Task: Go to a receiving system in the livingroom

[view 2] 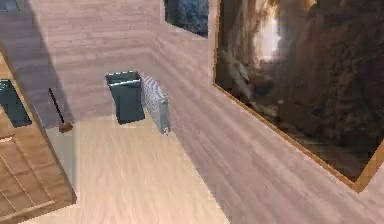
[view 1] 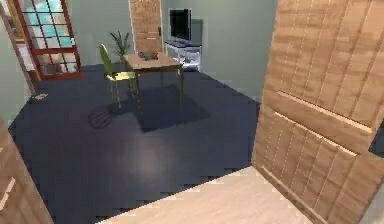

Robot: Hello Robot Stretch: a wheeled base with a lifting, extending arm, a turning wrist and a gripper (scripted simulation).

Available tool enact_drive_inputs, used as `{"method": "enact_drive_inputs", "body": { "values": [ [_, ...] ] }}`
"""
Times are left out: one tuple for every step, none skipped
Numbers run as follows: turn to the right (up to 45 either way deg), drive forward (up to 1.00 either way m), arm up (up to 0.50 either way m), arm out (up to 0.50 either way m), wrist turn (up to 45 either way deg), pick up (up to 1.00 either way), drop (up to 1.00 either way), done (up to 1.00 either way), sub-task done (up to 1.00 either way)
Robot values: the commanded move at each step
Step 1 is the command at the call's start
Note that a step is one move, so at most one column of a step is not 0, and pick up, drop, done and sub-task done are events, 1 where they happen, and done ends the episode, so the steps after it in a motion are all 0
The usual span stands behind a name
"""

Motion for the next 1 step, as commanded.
{"method": "enact_drive_inputs", "body": {
  "values": [
    [0.0,1.00,0.00,0.00,0.0,0.00,0.00,0.00,0.00]
  ]
}}
